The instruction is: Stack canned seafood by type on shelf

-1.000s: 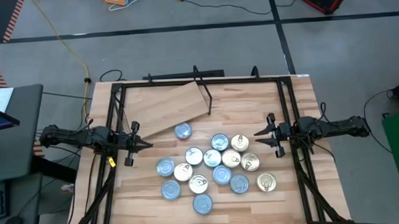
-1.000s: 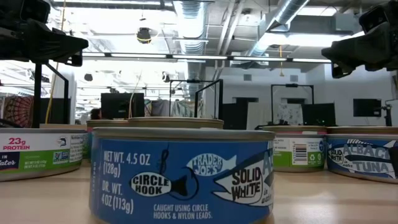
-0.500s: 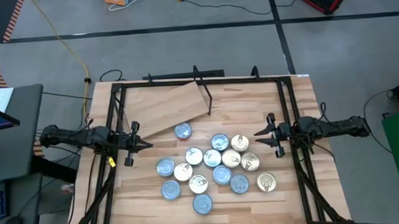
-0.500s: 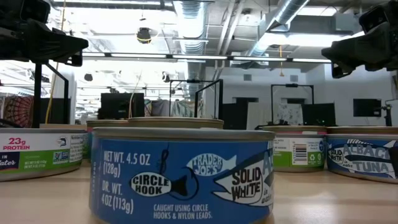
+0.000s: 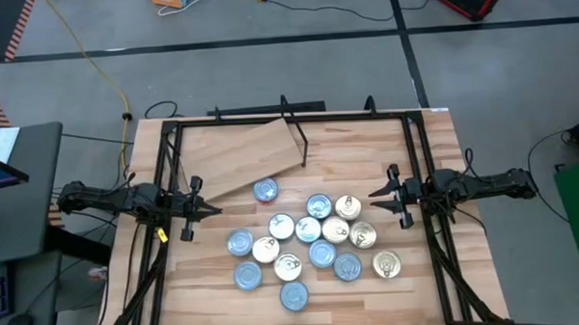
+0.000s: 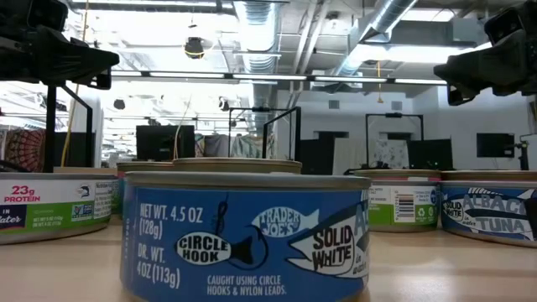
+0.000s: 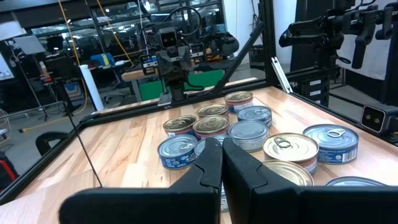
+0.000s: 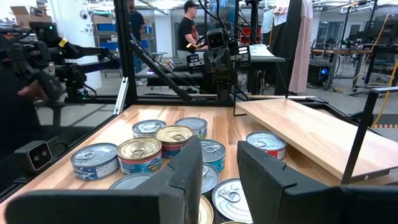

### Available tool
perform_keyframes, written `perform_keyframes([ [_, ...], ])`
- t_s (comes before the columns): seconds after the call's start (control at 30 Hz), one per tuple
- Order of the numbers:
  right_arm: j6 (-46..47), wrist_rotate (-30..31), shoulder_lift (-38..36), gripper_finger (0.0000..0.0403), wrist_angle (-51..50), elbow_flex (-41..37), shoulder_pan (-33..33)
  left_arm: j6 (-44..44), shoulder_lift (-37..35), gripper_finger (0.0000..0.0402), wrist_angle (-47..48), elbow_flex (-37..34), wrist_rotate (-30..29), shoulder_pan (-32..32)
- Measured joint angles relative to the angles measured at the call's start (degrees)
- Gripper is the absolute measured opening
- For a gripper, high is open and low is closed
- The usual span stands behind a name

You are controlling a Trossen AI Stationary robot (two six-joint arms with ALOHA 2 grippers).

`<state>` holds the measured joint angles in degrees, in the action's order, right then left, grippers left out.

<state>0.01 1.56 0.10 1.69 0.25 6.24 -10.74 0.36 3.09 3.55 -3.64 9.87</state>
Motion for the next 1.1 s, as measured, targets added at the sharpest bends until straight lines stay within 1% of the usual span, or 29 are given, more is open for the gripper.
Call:
perform_keyframes([
  [0.4, 0.0, 0.0, 0.02, 0.0132, 0.0, 0.0, 0.0, -0.01, -0.02, 0.0, -0.49, -0.02, -0.02, 0.02],
  [0.47, -0.02, 0.0, 0.0, 0.0132, -0.02, 0.0, 0.0, 2.16, -0.01, 0.0, -0.91, -0.03, 0.18, 0.02],
  [0.6, 0.0, 0.0, 0.0, 0.0132, 0.0, 0.01, 0.0, 11.04, 0.0, 0.0, -2.67, -0.11, 1.05, 0.02],
  [0.7, -0.02, 0.0, 0.0, 0.0132, 0.0, 0.0, 0.0, 14.75, 0.0, 0.0, -4.32, -0.28, 0.93, 0.02],
  [0.77, 0.0, 0.0, 0.01, 0.0132, 0.0, 0.01, 0.0, 16.19, 0.0, 0.0, -5.12, -0.31, 0.92, 0.01],
  [1.1, -0.01, 0.0, 0.0, 0.0132, 0.0, 0.0, 0.0, 17.8, 0.0, 0.0, -4.83, -0.25, 0.11, 0.02],
])
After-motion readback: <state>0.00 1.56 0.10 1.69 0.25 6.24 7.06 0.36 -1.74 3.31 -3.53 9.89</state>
